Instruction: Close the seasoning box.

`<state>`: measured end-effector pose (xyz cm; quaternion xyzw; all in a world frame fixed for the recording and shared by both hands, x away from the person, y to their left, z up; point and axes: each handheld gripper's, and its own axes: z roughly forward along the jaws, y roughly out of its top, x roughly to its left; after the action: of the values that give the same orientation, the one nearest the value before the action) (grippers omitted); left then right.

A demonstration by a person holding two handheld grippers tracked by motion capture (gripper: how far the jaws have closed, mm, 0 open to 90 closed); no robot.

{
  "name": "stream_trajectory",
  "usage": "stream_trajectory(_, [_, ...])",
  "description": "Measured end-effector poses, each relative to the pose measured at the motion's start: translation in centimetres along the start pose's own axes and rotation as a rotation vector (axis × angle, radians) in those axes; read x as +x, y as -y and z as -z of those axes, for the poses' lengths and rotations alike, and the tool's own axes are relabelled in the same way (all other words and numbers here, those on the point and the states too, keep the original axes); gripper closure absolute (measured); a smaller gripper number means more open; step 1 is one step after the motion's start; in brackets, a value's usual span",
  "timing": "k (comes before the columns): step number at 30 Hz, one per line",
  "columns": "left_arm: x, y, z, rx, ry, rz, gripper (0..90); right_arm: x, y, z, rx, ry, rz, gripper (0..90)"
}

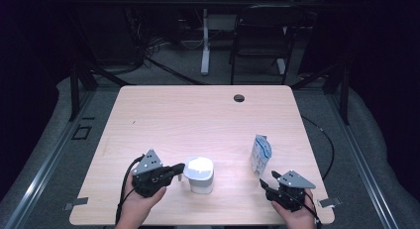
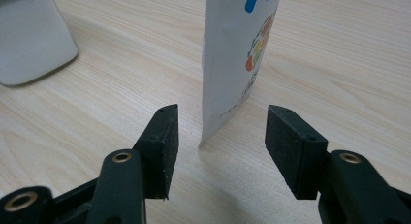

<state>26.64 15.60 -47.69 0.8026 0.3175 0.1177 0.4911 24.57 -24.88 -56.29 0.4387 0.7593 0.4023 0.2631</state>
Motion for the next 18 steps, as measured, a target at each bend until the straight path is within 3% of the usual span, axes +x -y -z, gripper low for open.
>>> stream_trajectory(7, [0.4,0.0,0.3,-0.009,-0.008,0.012,90.0,-0.1,0.0,0.1,-0.003,-0.001,-0.003,46.1])
stream_trajectory(18, [2.5,0.8,1.3,-0.029,-0.047,0.071,90.0,-0.1,0.0,0.1,-0.002,-0.002,-0.004,46.1])
